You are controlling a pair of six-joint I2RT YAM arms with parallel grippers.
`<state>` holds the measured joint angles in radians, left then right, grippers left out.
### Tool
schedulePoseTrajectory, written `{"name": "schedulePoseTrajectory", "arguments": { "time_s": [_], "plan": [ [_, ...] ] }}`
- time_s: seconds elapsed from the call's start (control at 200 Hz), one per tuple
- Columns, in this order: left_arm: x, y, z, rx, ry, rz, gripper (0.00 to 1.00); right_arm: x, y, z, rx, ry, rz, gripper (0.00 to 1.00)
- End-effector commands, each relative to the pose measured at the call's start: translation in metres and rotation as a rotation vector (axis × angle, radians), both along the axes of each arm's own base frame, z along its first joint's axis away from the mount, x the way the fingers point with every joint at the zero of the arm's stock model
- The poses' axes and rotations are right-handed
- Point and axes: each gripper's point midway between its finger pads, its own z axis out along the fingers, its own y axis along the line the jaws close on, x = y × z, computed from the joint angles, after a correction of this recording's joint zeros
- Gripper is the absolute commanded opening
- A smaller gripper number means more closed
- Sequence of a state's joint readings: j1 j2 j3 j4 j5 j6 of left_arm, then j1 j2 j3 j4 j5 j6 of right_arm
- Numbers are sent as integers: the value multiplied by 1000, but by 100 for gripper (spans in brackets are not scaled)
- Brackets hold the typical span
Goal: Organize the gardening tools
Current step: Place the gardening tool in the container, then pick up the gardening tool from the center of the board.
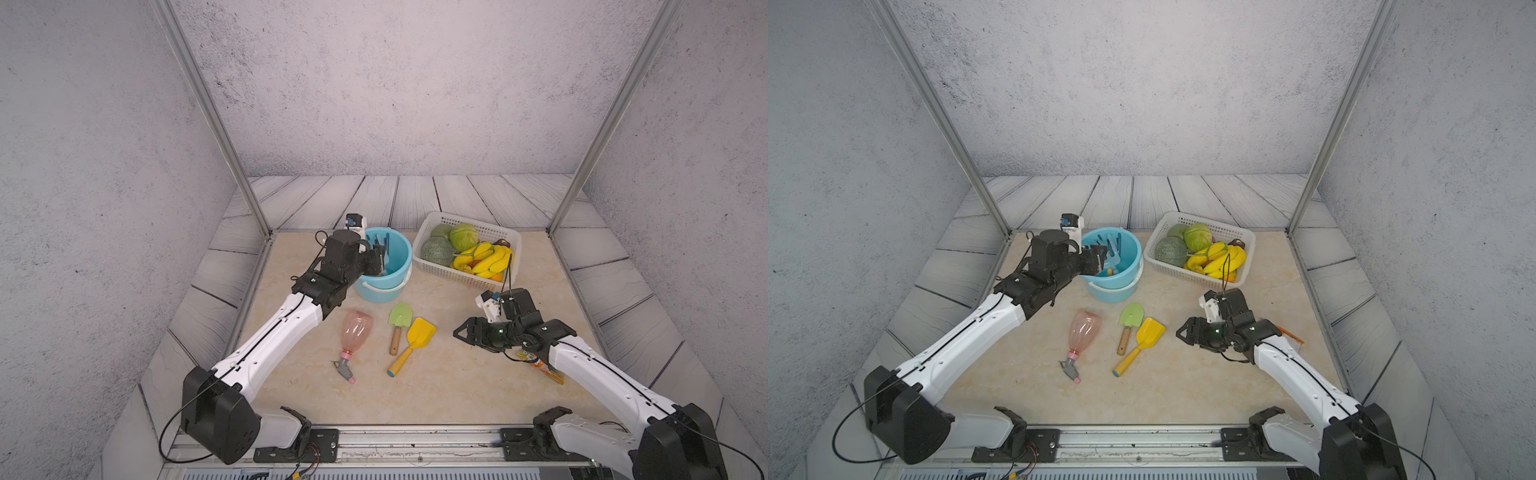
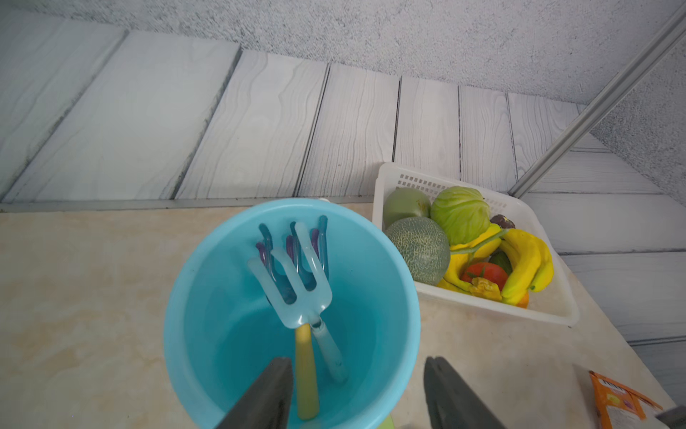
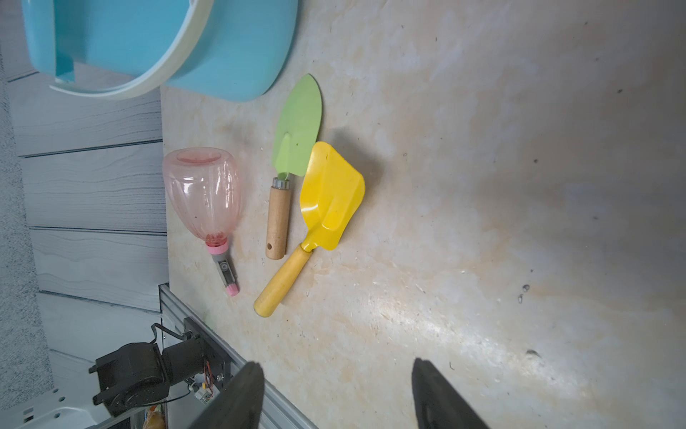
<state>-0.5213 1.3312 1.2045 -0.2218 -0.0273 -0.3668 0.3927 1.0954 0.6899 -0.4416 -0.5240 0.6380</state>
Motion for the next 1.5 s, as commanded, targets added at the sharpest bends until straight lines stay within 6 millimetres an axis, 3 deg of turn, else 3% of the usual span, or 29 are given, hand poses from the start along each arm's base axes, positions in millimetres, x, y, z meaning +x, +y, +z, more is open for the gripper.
{"name": "schedulePoseTrajectory", "arguments": {
  "time_s": [0.0,0.37,0.605,0.756,1.036,1.496],
  "plan": [
    [-38,-9,-35,25,151,-81,63,-4,-2,5,-5,-7,-9,68],
    [-126,-40,-113,165,328,-207,63,-12,-8,-3,-2,1,-44,68],
    [-159,-61,-162,304,399,-253,59,-17,-8,-15,6,24,-41,68],
    [-165,-72,-188,390,443,-269,52,-18,-8,-19,7,29,-43,68],
    [-164,-83,-231,524,498,-268,52,-22,-9,-27,6,44,-44,67],
    [-161,-85,-256,623,504,-262,45,-22,-8,-28,10,47,-50,67]
  ]
}}
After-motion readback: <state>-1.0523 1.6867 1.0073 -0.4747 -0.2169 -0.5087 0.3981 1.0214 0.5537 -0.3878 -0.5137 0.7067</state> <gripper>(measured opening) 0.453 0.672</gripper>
